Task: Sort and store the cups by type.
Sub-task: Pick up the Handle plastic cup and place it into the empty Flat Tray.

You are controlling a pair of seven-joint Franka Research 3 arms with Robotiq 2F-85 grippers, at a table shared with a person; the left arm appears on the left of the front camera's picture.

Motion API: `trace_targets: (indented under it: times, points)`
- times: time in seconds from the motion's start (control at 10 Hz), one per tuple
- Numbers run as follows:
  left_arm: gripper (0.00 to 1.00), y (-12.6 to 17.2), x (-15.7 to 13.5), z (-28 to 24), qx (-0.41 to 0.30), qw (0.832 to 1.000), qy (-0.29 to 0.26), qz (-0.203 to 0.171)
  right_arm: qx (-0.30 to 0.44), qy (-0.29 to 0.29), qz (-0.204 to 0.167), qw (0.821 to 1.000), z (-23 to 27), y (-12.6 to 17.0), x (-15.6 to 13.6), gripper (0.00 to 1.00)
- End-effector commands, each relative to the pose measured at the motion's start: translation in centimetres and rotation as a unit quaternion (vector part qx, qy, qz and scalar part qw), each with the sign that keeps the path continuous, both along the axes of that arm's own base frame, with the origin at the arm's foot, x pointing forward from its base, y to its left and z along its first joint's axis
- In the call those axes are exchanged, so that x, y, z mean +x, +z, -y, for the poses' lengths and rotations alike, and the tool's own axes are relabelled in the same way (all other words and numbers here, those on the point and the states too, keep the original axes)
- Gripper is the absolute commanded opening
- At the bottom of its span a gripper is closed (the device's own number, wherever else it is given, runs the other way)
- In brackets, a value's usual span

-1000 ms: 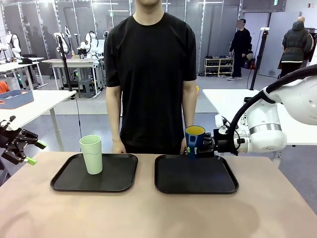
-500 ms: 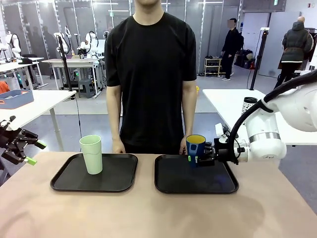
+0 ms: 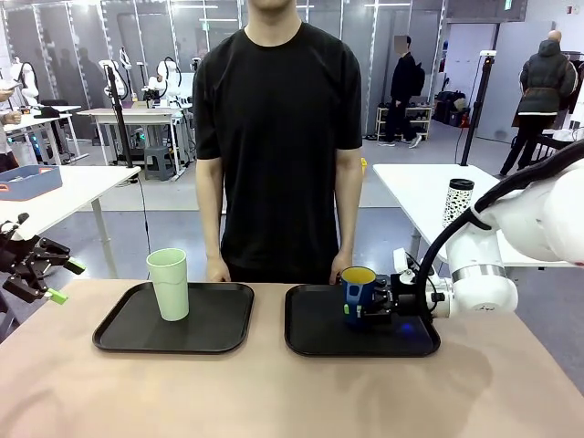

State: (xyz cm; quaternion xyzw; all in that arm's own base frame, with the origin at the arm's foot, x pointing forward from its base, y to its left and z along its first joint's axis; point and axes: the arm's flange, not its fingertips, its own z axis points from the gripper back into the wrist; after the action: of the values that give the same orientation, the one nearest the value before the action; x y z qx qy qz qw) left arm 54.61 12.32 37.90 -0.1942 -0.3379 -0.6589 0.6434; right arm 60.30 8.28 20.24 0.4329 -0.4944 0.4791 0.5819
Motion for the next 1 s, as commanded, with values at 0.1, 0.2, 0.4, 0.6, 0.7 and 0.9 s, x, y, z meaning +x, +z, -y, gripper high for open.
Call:
trace_targets:
  times: [0.1, 0.2, 0.4, 0.6, 0.7, 0.9]
  points:
    - [1.0, 0.2, 0.1, 0.0, -0.013, 1.0, -0.004, 0.006, 0.036, -0.003, 0.015, 0.999, -0.1, -1.0, 0.7, 0.69]
    - [1.0, 0.2, 0.1, 0.0, -0.013, 1.0, -0.004, 0.006, 0.031, -0.003, 0.013, 0.999, -0.1, -1.4, 0.6, 0.69]
    - [1.0, 0.2, 0.1, 0.0, -0.013, 1.0, -0.004, 0.006, 0.028, -0.006, 0.01, 1.0, 0.1, -1.7, 0.7, 0.69]
    - [1.0, 0.2, 0.1, 0.0, -0.013, 1.0, -0.004, 0.006, 0.027, -0.005, 0.005, 1.0, 0.1, -2.0, 0.7, 0.76]
    - [1.0, 0.2, 0.1, 0.0, -0.013, 1.0, -0.004, 0.006, 0.023, -0.006, 0.004, 1.0, 0.2, -2.0, 0.6, 0.91]
    - [1.0, 0.2, 0.1, 0.0, -0.013, 1.0, -0.004, 0.006, 0.021, -0.009, 0.004, 1.0, 0.6, -1.8, 0.4, 1.0]
